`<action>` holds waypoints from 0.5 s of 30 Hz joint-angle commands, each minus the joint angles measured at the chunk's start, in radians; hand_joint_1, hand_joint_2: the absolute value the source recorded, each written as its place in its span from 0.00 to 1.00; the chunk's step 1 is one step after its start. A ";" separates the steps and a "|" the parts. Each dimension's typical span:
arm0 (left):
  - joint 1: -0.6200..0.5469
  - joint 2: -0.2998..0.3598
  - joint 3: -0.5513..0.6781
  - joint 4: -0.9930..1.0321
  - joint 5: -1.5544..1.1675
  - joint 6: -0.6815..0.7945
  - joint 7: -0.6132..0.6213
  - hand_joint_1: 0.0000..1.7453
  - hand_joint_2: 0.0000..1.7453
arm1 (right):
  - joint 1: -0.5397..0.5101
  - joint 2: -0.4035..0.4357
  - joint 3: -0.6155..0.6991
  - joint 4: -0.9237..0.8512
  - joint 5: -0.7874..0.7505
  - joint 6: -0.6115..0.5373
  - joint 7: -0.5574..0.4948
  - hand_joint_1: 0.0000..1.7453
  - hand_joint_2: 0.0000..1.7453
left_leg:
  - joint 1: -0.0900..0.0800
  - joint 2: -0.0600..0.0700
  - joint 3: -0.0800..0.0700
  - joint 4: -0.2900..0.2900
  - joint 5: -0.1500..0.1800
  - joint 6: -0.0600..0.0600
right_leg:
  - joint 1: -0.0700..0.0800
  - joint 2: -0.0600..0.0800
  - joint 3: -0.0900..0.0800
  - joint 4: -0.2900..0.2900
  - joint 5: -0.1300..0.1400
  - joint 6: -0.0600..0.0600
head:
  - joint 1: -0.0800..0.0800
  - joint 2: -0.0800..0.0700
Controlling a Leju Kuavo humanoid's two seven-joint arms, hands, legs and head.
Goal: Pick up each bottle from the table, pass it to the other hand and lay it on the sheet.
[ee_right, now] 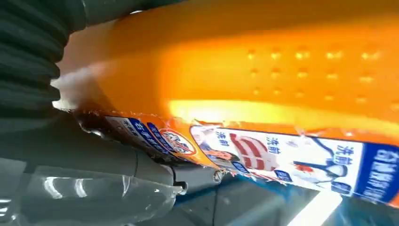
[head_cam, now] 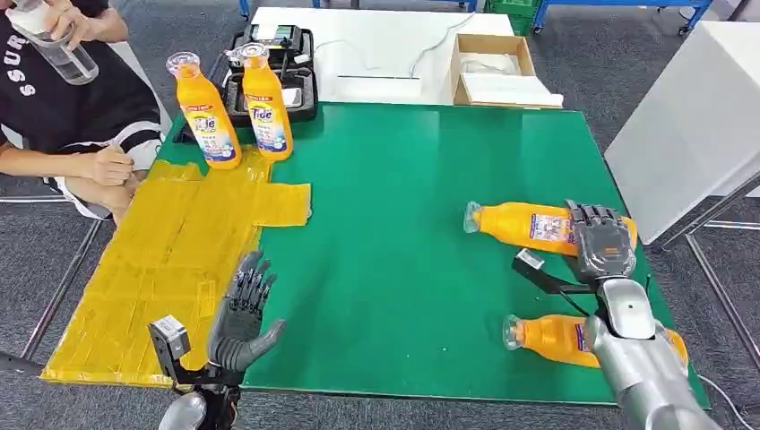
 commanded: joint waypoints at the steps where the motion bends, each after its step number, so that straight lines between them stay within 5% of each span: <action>1: -0.035 0.013 -0.103 0.023 -0.095 0.066 0.012 0.00 1.00 | 0.123 0.341 -0.330 -0.365 -0.279 -0.007 -0.297 1.00 1.00 | 0.000 0.004 0.002 -0.001 -0.001 -0.002 | 0.000 0.006 0.001 -0.001 -0.001 -0.001 | -0.001 0.000; 3: -0.035 0.013 -0.103 0.023 -0.095 0.066 0.012 0.00 1.00 | 0.123 0.341 -0.330 -0.365 -0.279 -0.007 -0.297 1.00 1.00 | 0.001 0.001 0.001 -0.001 -0.001 -0.002 | 0.000 0.002 0.001 0.000 -0.002 -0.001 | 0.000 0.000; 7: -0.073 0.052 -0.188 -0.017 -0.202 0.126 0.027 0.00 1.00 | 0.167 0.317 -0.105 -0.470 -0.734 0.121 -0.293 1.00 1.00 | 0.001 0.004 -0.001 0.000 -0.001 -0.001 | 0.000 0.004 -0.003 0.000 -0.001 -0.001 | 0.000 0.000; 15: -0.076 0.056 -0.195 -0.020 -0.203 0.132 0.037 0.00 1.00 | 0.172 0.305 -0.084 -0.479 -0.741 0.112 -0.274 1.00 1.00 | -0.001 0.003 -0.001 -0.001 0.000 -0.001 | -0.002 0.002 -0.003 0.000 0.000 -0.001 | 0.000 0.000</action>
